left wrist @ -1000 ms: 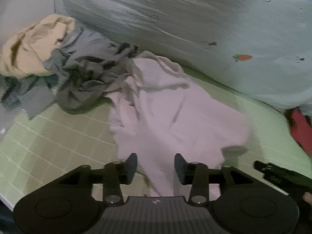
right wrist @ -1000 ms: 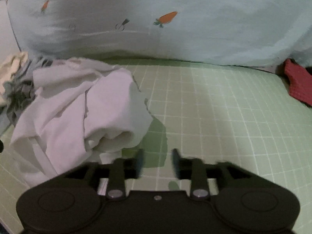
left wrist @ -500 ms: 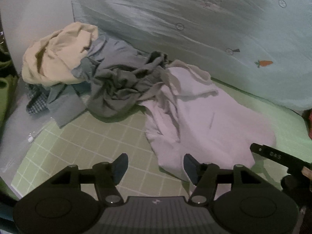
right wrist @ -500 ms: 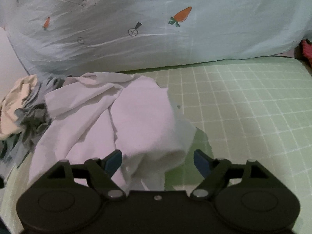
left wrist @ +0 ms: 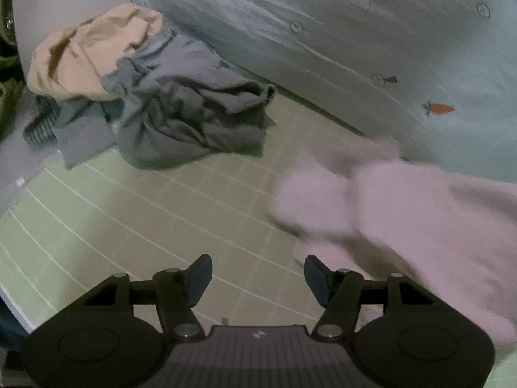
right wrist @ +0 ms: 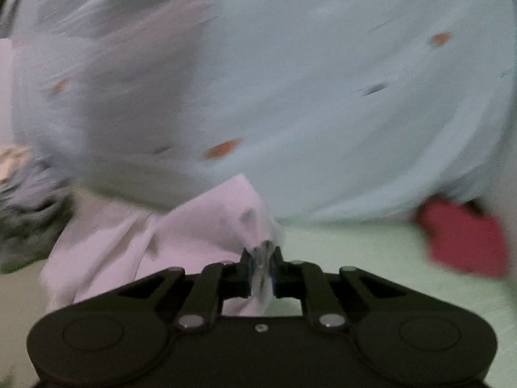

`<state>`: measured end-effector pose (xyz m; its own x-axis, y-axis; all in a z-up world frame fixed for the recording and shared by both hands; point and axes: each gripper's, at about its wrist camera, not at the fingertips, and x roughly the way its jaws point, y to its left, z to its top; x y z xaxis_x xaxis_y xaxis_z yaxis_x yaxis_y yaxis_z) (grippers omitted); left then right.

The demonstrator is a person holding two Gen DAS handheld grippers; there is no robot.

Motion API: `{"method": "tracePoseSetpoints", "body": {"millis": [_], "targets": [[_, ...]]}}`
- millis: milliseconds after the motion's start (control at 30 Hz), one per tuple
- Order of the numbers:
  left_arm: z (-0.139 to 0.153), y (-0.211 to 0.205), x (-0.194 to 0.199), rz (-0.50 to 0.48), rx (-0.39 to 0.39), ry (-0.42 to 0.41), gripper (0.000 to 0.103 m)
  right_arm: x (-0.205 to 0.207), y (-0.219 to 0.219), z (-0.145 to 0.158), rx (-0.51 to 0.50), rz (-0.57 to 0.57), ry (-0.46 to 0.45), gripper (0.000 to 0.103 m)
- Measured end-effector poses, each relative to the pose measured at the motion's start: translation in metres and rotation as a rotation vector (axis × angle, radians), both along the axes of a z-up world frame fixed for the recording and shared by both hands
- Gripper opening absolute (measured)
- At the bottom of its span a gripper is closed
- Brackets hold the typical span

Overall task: Fold clothes
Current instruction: 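Carry the white shirt onto the open mat and release both grippers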

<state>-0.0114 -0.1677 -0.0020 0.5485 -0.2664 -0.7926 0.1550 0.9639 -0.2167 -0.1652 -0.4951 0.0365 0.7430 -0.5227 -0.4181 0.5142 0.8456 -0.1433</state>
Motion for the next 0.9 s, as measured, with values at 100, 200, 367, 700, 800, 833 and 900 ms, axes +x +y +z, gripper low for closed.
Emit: {"method": "tracePoseSetpoints", "body": {"millis": [100, 200, 367, 700, 800, 833, 900], "targets": [[-0.007, -0.016, 0.001, 0.008, 0.0, 0.022, 0.064, -0.016, -0.044, -0.005, -0.114, -0.206, 0.086, 0.036], [-0.012, -0.025, 0.01, 0.032, 0.001, 0.045, 0.064, -0.031, -0.078, -0.016, -0.123, -0.316, 0.153, 0.054], [-0.017, -0.046, 0.032, 0.017, 0.011, 0.054, 0.071, -0.04, -0.081, -0.039, -0.002, -0.305, 0.135, 0.079], [-0.015, -0.053, 0.097, -0.055, 0.257, -0.062, 0.084, -0.006, -0.047, -0.08, 0.1, -0.274, 0.246, 0.079], [-0.016, -0.038, 0.127, -0.056, 0.326, -0.098, 0.089, 0.002, -0.042, -0.084, 0.121, -0.295, 0.268, 0.08], [-0.017, -0.03, 0.14, -0.048, 0.335, -0.104, 0.089, 0.005, -0.04, -0.085, 0.129, -0.303, 0.275, 0.081], [-0.019, -0.015, 0.162, -0.021, 0.348, -0.104, 0.091, 0.012, -0.036, -0.088, 0.146, -0.327, 0.285, 0.081]]}}
